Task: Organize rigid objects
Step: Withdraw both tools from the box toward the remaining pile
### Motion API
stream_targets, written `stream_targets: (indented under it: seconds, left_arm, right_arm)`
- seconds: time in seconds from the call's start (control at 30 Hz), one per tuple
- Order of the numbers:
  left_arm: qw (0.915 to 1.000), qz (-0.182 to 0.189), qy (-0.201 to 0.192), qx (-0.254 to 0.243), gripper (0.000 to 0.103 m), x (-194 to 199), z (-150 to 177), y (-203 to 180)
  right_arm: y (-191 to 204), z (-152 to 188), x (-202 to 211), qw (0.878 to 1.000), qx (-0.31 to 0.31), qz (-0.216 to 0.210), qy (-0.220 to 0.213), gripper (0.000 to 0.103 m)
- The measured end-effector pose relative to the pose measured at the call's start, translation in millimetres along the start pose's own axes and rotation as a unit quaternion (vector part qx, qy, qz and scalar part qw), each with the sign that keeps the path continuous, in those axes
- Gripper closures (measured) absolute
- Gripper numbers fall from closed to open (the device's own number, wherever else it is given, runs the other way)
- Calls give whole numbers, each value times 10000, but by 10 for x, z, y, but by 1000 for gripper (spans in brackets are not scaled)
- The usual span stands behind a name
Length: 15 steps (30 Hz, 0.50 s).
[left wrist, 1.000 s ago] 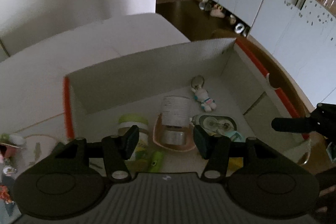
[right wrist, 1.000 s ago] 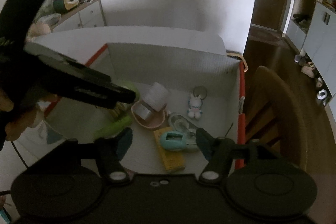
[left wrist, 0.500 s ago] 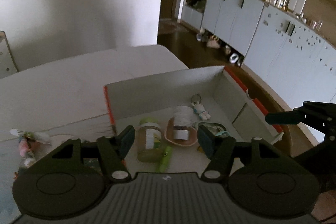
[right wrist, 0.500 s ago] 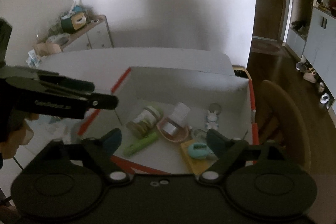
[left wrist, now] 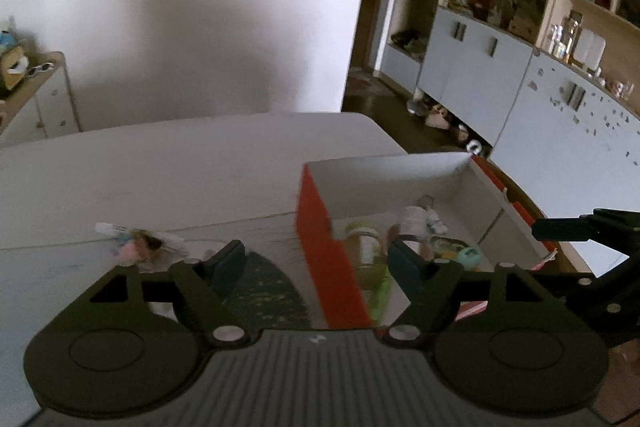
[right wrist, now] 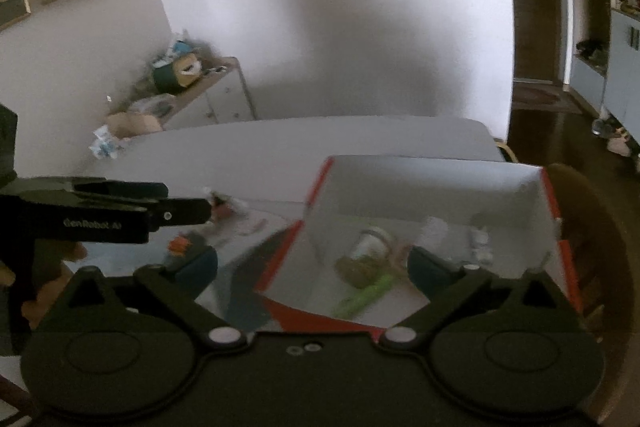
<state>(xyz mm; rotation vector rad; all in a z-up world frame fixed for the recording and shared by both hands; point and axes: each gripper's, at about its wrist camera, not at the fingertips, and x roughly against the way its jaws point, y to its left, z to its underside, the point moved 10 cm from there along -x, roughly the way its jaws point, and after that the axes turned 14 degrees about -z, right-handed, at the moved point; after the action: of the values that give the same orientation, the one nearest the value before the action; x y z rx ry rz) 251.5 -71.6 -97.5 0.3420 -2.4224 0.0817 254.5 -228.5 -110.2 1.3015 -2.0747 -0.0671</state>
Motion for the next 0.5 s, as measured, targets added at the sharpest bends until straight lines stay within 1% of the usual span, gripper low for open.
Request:
stream_targets:
  seconds: [0.07, 0.2, 0.37, 0.5]
  left_arm:
    - [10000, -39, -51, 42, 20, 50, 25, 127]
    - [9999, -87, -79, 104, 20, 93, 101, 369]
    - [9996, -213, -140, 155, 20, 102, 186, 686]
    - [9991, -335, -72, 265, 20, 34, 261, 1008]
  right_arm:
    - [122, -7, -59, 10000, 14, -82, -19, 1]
    - [354, -35, -219, 9998, 72, -171, -18, 1]
    - [533, -65, -441, 9998, 57, -175, 6, 1]
    - [679, -66, -659, 9997, 96, -185, 95, 0]
